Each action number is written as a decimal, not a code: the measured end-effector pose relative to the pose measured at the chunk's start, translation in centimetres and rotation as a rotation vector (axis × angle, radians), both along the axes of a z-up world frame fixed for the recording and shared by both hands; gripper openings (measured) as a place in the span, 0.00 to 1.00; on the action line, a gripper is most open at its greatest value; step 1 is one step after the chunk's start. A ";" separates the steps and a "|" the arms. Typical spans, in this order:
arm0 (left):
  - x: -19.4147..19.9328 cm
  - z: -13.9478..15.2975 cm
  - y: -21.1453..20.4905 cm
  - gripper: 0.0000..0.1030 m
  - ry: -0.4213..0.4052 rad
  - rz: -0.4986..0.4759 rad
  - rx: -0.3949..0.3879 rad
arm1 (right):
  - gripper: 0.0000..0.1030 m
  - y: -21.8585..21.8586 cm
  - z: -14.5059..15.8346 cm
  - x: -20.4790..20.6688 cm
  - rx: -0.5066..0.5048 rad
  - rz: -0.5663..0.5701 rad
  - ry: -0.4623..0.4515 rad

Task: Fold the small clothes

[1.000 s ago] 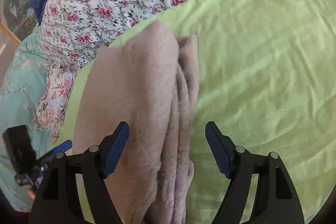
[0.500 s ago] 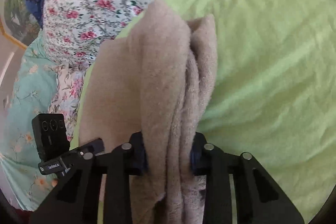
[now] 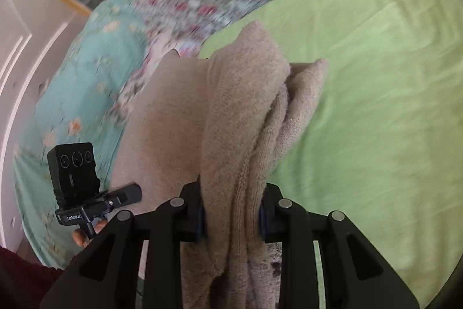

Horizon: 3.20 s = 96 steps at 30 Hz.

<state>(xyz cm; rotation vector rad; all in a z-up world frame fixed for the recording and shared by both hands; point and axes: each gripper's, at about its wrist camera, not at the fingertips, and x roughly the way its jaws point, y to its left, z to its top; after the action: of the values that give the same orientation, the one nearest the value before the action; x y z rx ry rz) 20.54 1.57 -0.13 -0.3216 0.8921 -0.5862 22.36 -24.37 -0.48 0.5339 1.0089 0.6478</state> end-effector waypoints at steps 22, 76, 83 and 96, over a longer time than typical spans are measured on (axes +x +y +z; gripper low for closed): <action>1.2 -1.9 6.0 0.71 0.028 0.260 0.061 | 0.55 -0.7 0.5 3.9 -0.123 -0.150 0.010; -11.9 -0.4 2.7 0.33 -0.033 0.082 0.119 | 0.03 1.9 1.7 -11.7 -0.308 -0.217 -0.052; -9.3 -2.1 3.1 0.33 -0.007 0.112 0.107 | 0.03 5.3 0.5 -5.6 -0.366 -0.174 -0.029; -11.0 -2.4 1.4 0.33 -0.017 0.137 0.215 | 0.04 4.6 0.7 -13.2 -0.404 -0.144 -0.034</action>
<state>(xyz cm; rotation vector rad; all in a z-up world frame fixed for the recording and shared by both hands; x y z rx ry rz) 9.55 3.01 -2.55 -0.1813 0.9005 -0.3624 9.15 -19.81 0.18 0.2362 1.0253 0.3111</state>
